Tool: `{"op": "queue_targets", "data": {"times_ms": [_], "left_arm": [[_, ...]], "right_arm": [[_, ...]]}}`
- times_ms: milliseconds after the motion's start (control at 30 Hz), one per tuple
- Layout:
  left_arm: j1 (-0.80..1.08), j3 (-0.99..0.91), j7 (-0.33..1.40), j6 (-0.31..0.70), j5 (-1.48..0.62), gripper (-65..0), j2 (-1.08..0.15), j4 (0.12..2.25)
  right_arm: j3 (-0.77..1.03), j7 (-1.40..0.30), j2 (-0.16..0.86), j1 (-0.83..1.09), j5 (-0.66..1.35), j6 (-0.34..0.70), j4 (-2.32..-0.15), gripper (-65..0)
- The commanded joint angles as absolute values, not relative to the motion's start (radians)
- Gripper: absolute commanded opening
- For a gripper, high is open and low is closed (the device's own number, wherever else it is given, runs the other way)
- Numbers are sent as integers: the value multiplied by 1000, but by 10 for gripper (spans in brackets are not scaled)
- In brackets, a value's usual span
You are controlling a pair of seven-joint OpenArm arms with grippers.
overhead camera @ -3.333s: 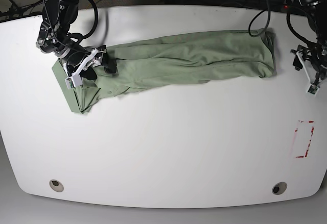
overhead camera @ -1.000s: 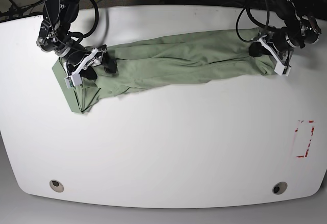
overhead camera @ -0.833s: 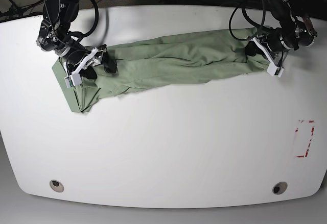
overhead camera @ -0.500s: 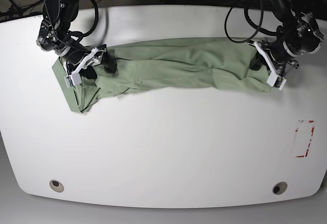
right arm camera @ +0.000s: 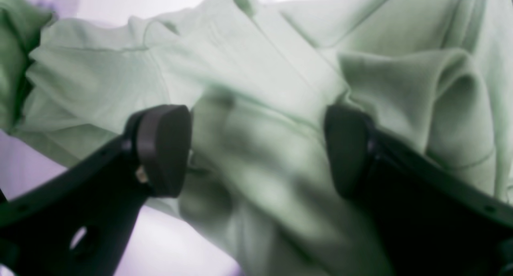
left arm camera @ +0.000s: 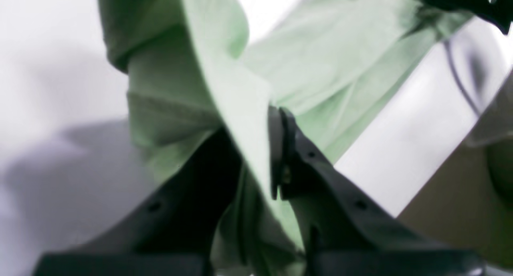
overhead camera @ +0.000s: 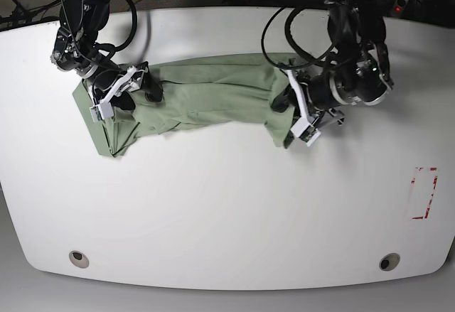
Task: Fold the T-shirt properly
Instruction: 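Fold the shirt end with the left gripper toward the right gripper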
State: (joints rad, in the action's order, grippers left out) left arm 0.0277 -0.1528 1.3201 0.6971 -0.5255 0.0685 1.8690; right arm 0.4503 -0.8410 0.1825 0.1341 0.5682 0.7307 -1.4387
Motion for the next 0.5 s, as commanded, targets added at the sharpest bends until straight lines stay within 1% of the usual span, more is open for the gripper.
{"op": "queue_targets", "data": {"times_ms": [0,67,267,300,333,433,467], "left_arm": [[-8,-124,1307,698,-515,-629,101,1836],[-33,-94,1307,698,-493,-629,133,1796],[-67,7,1305,698,-449,-625,157,1744],[-73,21,1305,698,-449,-611,157,1738],[-77,38,1305,698,-449,-586,157,1728],[-84,61,1305,698,-449,-474,157,1695],[-85,62,1302,679,-449,-425,157,1684]], "right_arm": [[449,-949,188,153,483,698,-1428,-141],[449,-949,188,151,483,698,-1428,-141],[449,-949,188,150,483,698,-1428,-141],[449,-949,188,150,483,698,-1428,-141],[449,-949,188,150,483,698,-1428,-141],[449,-949,188,150,483,698,-1428,-141],[449,-949,188,150,483,698,-1428,-141]]}}
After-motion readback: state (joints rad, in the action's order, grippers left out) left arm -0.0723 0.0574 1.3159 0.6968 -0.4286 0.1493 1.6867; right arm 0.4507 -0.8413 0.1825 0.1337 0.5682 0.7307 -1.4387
